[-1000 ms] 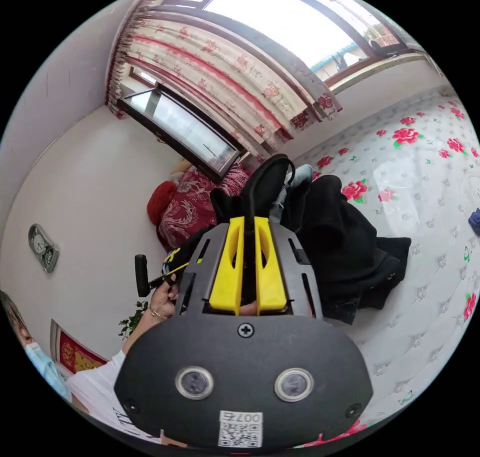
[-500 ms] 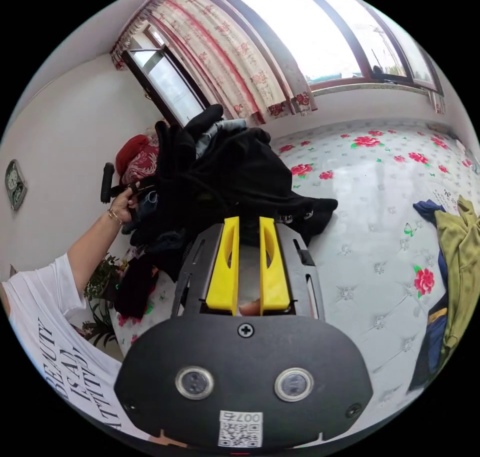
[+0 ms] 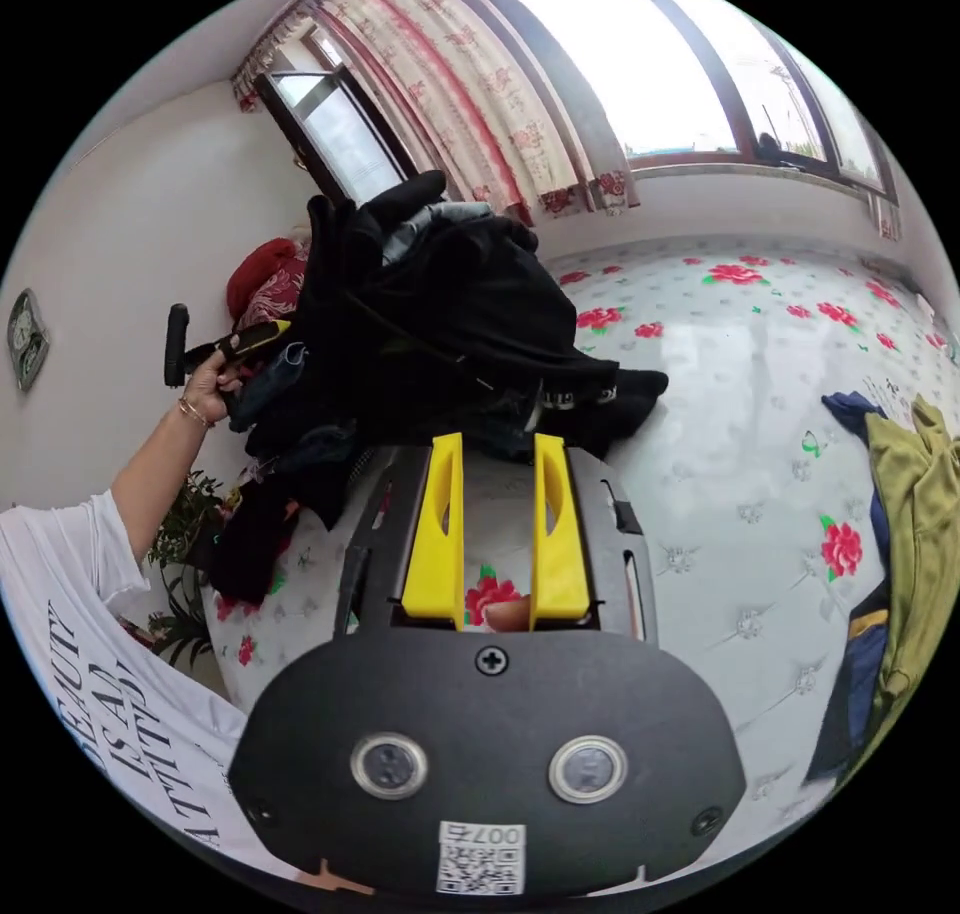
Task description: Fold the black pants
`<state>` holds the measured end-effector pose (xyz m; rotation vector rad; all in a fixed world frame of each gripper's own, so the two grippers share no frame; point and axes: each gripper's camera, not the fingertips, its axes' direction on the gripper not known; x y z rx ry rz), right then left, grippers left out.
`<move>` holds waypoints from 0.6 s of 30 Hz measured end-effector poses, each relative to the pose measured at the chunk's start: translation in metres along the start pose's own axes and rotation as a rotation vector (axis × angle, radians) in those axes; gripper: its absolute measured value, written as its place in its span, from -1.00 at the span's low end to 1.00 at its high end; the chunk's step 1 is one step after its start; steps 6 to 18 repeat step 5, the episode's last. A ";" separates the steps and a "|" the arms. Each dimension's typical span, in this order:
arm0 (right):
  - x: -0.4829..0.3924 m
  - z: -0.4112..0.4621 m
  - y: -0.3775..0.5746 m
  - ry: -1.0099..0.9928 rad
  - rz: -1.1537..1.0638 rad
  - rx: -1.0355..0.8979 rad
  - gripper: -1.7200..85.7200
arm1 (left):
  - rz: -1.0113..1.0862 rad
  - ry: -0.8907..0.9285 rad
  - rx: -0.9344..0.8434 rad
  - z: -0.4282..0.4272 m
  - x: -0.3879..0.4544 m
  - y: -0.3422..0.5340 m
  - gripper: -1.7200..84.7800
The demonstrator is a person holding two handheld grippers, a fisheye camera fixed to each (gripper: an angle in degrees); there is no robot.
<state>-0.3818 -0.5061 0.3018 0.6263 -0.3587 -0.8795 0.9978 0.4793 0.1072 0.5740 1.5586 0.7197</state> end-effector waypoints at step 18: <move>0.044 0.013 0.071 0.098 0.164 -0.172 -0.81 | 0.142 0.007 0.090 -0.030 0.027 0.022 -0.87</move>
